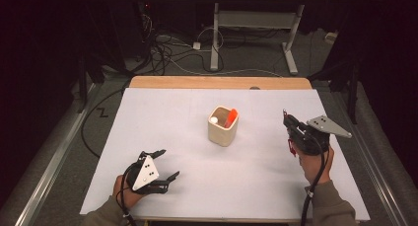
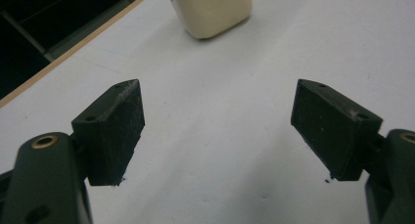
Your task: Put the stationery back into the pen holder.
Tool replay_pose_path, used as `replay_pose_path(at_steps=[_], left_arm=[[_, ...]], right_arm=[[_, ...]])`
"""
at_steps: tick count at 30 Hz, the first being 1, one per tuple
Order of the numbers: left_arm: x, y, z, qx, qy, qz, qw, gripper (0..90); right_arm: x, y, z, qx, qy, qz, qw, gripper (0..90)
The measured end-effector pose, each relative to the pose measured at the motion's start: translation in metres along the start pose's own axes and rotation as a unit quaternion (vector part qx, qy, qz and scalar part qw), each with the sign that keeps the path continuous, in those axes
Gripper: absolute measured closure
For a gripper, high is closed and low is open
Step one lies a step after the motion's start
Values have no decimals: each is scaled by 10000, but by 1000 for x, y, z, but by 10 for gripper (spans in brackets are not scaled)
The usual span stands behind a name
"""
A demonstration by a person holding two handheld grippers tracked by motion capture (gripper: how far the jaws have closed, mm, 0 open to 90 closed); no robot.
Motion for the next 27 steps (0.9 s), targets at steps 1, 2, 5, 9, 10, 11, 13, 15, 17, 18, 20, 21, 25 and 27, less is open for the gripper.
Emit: replay_pose_path(at_steps=[1,2,5,9,10,11,13,15,17,18,20,21,25,27], left_arm=[[-1,0,0,-10,14,28,10000,199],[-1,0,0,-13,17,42,10000,199],[-3,0,-1,-23,-11,50,10000,199],[-3,0,-1,-26,-36,45,10000,199],[-3,0,-2,-31,-40,47,10000,199],[-3,0,-2,-33,-41,39,10000,199],[-3,-1,-2,-41,-37,36,10000,199],[-3,-1,-3,-48,-33,47,10000,199],[-3,-1,-3,-55,-55,49,10000,199],[-3,-1,-3,-59,-59,53,10000,199],[-3,-1,-4,-57,-71,48,9999,199],[-3,-1,-4,-67,-58,48,9999,199],[-4,-2,-4,-66,-69,62,9999,199],[-4,-2,-4,-69,-80,56,9999,199]], right_arm=[[-2,1,2,-1,-14,30,10000,809],[-4,3,4,6,-15,114,9999,808],[-10,7,13,175,-63,186,9997,808],[-19,12,27,405,-112,377,9984,808],[-21,13,30,441,-150,385,9982,808],[-23,14,33,475,-177,421,9978,808],[-27,17,37,531,-203,485,9972,808],[-30,21,41,580,-191,573,9965,808],[-33,25,44,609,-215,622,9960,808],[-35,27,46,633,-232,666,9955,808],[-38,31,48,658,-273,725,9948,808],[-40,33,49,672,-275,789,9942,808],[-47,42,53,771,-282,924,9923,808],[-51,47,55,824,-234,988,9914,808]])
Point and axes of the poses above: each handheld gripper's, and its own axes: y roughly forward along the jaws, z roughly out of its top, x roughly to its right, the point moved 7 cm from there along y, roughly forward along the jaws, and after that the axes turned 13 degrees about z, right-handed, at the moved point
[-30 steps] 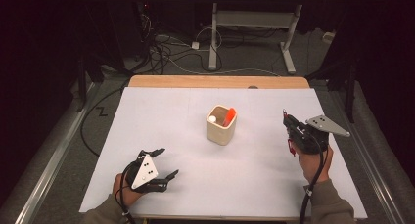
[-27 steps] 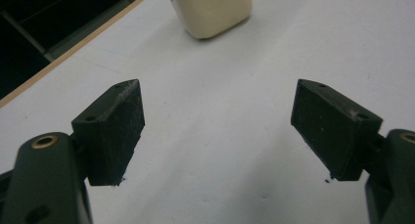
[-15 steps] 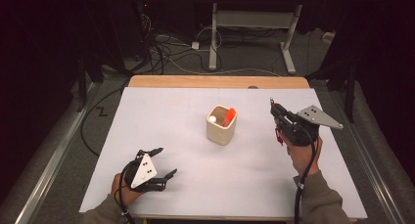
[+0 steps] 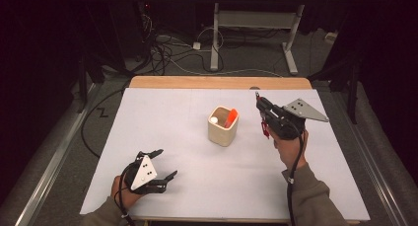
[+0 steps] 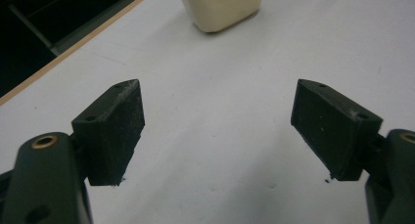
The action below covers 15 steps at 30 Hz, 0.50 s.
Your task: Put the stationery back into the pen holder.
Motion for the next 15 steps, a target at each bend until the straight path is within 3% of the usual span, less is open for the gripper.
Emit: replay_pose_path(at_steps=[2,15], left_arm=[[0,0,0,-2,14,6,10000,199],[0,-1,-2,-7,-33,-25,10000,198]], right_arm=[[-2,5,2,12,-100,49,9999,808],[-14,42,26,323,-116,421,9985,808]])
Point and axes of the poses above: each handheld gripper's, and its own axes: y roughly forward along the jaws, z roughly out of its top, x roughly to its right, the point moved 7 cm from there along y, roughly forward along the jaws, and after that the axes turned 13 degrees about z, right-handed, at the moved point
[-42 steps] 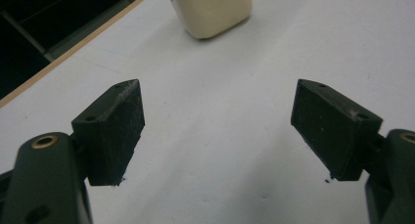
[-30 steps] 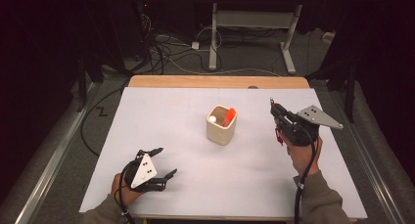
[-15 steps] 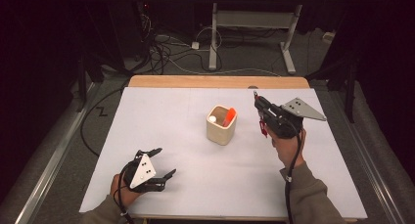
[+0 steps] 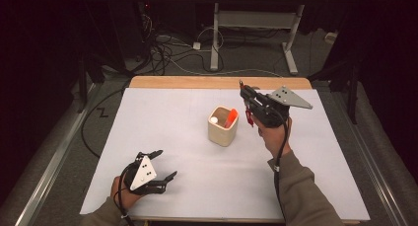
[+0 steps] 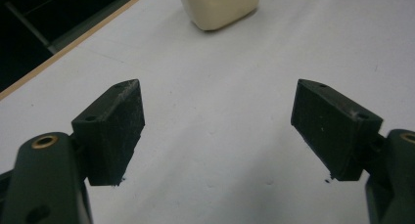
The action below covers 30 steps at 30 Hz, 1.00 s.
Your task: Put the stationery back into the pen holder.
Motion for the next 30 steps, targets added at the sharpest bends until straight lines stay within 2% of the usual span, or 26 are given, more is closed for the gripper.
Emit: replay_pose_path(at_steps=[5,10,17,24,27,30], left_arm=[[-1,-1,-1,-9,-8,-7,10000,198],[0,-2,-1,11,-32,-9,10000,198],[1,0,-1,-1,-20,-8,10000,196],[3,1,-1,3,22,-65,10000,196],[2,1,-2,-20,13,-73,10000,196],[2,1,-2,-20,23,-79,10000,196]], right_arm=[[-11,17,5,84,-3,197,9998,808],[-22,34,5,38,-96,341,9994,807],[-29,51,1,37,12,479,9988,807],[-27,65,-9,1,126,508,9986,806],[-26,69,-14,-41,61,548,9985,806],[-23,69,-16,-55,120,521,9986,806]])
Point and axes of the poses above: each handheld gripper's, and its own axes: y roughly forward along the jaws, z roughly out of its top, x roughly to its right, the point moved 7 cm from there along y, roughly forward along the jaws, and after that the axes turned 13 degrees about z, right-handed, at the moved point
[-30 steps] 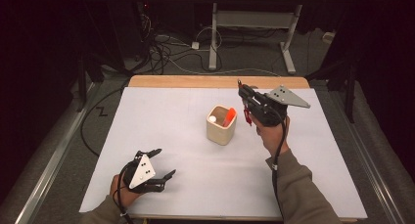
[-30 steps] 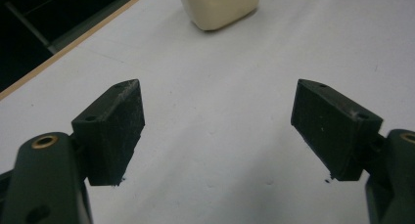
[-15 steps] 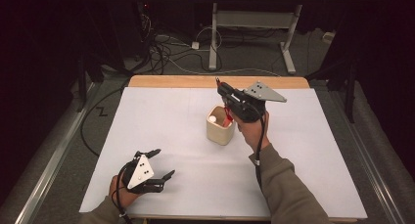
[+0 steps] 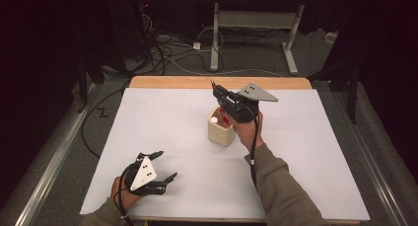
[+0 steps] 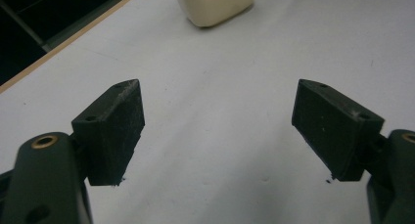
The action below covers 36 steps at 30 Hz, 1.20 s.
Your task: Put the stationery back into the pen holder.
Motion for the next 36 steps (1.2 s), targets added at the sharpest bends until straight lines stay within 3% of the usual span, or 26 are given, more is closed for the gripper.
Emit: replay_pose_path(at_steps=[26,36], left_arm=[[1,0,0,-5,34,-56,10000,195],[1,0,-1,-16,43,-51,10000,195]], right_arm=[[8,-2,-31,-194,191,-14,9996,805],[2,-7,-39,-291,188,24,9994,805]])
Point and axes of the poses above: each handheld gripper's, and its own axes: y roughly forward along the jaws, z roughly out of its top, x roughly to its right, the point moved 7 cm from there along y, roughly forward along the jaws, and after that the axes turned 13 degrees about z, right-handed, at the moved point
